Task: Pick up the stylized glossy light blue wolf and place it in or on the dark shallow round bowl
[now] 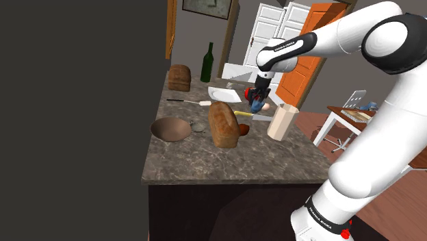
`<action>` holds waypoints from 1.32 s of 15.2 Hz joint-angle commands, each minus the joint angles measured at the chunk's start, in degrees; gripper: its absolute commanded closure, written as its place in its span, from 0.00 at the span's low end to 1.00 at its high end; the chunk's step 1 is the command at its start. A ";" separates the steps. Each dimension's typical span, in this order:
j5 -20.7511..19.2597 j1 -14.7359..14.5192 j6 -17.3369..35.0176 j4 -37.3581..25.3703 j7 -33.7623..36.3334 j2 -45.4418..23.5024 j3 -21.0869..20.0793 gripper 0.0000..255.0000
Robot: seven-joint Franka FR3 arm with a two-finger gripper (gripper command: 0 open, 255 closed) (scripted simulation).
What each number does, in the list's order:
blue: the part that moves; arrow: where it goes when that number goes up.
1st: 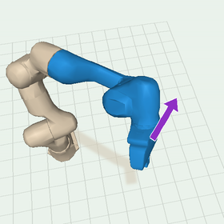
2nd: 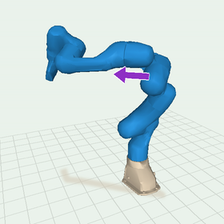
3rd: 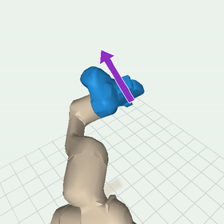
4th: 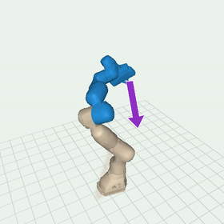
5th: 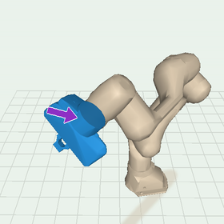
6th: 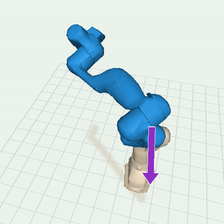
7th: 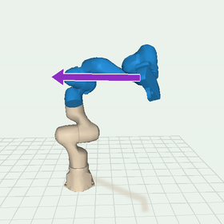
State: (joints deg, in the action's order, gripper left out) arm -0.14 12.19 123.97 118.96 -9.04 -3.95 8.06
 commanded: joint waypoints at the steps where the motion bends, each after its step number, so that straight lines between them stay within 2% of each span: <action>1: -0.09 -0.05 -1.41 -0.86 0.11 0.55 -0.03 1.00; 6: -0.30 -0.08 -4.89 -3.01 0.23 1.89 -0.03 1.00; 13: -0.76 -5.00 -5.10 -2.00 10.00 3.01 -4.68 1.00; 20: -1.05 -9.82 -5.97 -4.20 19.58 1.52 -9.31 1.00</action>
State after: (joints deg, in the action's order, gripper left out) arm -1.18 3.13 118.21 115.04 9.05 -2.13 -0.53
